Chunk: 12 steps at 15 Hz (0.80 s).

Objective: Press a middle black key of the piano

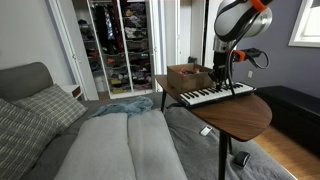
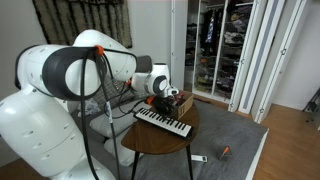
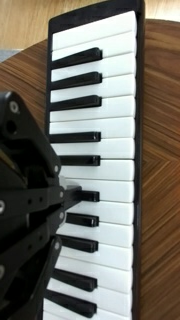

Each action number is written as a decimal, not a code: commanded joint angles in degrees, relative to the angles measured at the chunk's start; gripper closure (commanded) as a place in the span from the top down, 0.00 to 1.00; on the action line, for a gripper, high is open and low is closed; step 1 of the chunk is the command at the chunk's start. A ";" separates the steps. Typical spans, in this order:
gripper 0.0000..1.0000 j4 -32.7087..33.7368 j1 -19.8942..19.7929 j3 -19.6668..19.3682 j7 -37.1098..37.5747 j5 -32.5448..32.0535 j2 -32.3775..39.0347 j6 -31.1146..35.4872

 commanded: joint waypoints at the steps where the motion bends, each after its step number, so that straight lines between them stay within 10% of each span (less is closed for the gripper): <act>1: 0.00 -1.44 -0.12 -0.24 -0.85 0.53 -1.32 1.27; 7: 0.00 -2.55 -0.15 -0.03 -0.21 -0.03 -6.31 -0.05; 12: 0.47 -4.65 -0.49 0.07 0.66 -0.22 -11.86 -0.76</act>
